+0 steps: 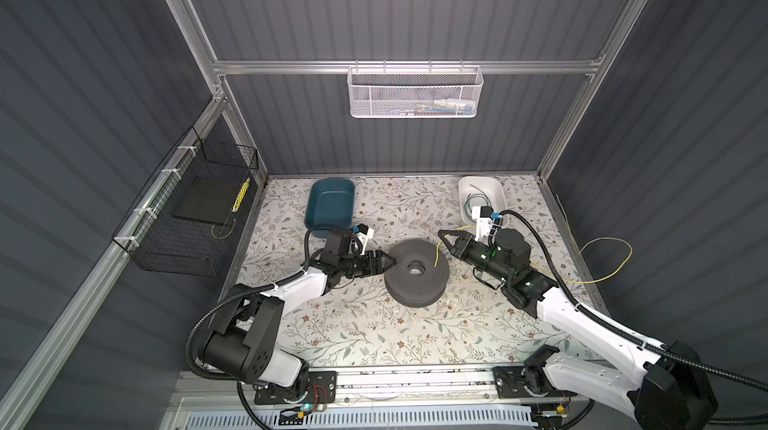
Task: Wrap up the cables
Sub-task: 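Tilt the reel upright with the left gripper while the right holds the cable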
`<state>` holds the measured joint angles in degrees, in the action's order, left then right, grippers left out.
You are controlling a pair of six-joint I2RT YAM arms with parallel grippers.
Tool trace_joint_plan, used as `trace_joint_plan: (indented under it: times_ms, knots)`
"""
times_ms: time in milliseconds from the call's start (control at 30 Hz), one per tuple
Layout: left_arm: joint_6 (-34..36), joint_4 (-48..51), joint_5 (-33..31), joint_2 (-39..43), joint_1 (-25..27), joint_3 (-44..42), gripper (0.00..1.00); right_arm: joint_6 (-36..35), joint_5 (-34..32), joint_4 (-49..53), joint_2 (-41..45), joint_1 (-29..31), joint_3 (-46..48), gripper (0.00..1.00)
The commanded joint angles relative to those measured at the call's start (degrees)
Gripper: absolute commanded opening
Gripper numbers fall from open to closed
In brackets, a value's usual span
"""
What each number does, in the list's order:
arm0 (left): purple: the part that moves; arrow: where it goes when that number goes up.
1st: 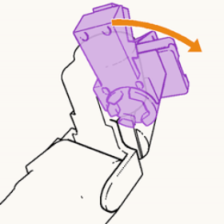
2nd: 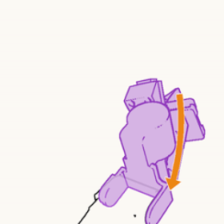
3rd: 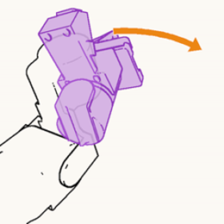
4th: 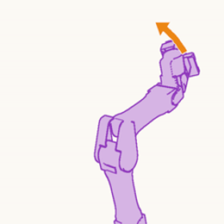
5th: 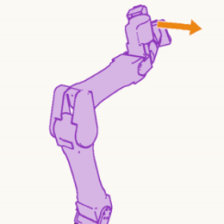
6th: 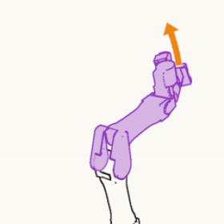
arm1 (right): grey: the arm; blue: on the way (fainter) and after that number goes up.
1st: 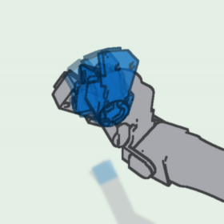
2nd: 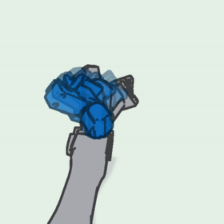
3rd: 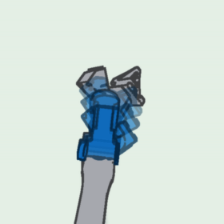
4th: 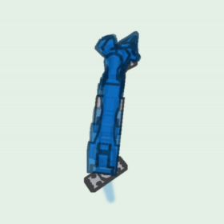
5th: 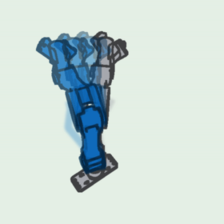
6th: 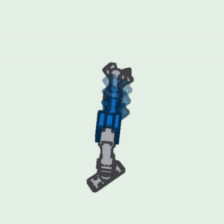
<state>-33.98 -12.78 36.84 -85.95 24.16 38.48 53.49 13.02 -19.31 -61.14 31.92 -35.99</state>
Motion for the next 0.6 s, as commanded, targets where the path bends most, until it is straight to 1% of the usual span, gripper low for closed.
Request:
trace_joint_plan:
  times_ms: [0,67,167,267,300,333,400,433,500,567]
  knots:
    - [-2.56,-6.87,3.94,-3.01,-0.39,-1.80,0.65,-1.26,-0.71,0.21,0.44,-0.30,0.41,0.00]
    - [-3.33,-9.55,5.46,-5.02,-0.35,-1.69,0.55,-1.25,-0.55,0.08,0.07,-0.28,0.13,0.00]
    - [-2.85,-11.64,7.94,-8.00,-0.34,-0.95,0.44,-1.29,-0.27,-0.03,-0.44,-0.29,-0.19,0.00]
    - [-3.68,-15.03,8.72,-9.33,-0.35,-1.54,0.41,-1.43,-0.39,0.06,-0.16,-0.30,-0.16,0.00]
    - [-4.15,-16.07,8.77,-9.72,-0.35,-1.73,0.40,-1.40,-0.53,0.22,-0.04,-0.30,-0.11,0.00]
    - [-4.19,-16.44,8.68,-10.12,-0.39,-1.83,0.36,-1.31,-0.70,0.32,0.12,-0.36,0.01,0.00]
    - [-5.13,-17.55,8.52,-10.69,-0.43,-1.87,0.22,-1.29,-0.80,0.49,0.38,-0.29,-0.05,0.00]
    - [-5.52,-18.14,8.55,-10.73,-0.48,-1.85,0.18,-1.33,-0.80,0.62,0.47,-0.33,-0.13,0.00]
    - [-6.36,-17.82,8.20,-9.90,-0.65,-1.45,0.13,-1.41,-0.91,1.00,0.89,-0.35,-0.31,0.00]
    - [-5.98,-15.14,6.70,-7.98,-0.70,-0.43,0.10,-1.59,-1.16,1.48,1.50,-0.28,-0.48,0.00]
